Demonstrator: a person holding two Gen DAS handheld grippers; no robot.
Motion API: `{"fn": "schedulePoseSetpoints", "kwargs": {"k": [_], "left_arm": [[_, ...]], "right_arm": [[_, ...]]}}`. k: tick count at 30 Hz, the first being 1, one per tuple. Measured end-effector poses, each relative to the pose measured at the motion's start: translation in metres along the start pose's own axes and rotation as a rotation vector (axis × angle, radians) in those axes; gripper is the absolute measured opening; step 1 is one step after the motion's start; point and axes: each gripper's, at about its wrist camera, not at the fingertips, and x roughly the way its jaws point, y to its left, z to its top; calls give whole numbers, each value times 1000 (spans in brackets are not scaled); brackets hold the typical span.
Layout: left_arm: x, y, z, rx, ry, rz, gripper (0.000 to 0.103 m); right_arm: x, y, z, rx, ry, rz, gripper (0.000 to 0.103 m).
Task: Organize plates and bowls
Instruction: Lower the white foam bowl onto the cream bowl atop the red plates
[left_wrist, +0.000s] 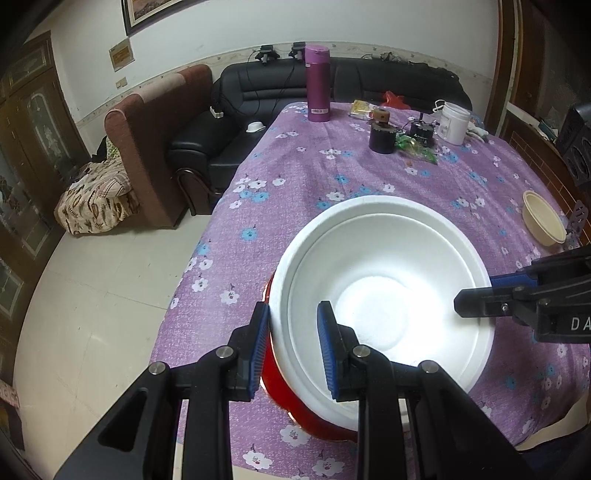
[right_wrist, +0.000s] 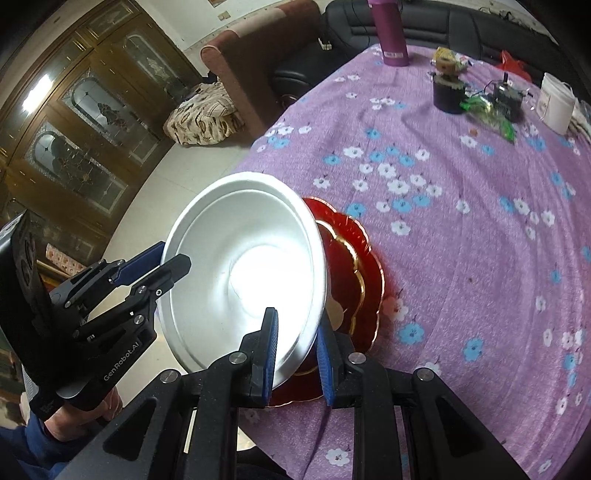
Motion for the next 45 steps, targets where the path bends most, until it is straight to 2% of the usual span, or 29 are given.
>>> {"fn": "schedulePoseSetpoints", "kwargs": {"k": [13, 45], "left_arm": [[7, 4, -7, 5, 12, 33, 25], [7, 0, -10, 63, -18, 103, 25]], "right_arm": [[19, 5, 0, 1, 34, 17, 23], [17, 11, -1, -28, 17, 0, 23]]}}
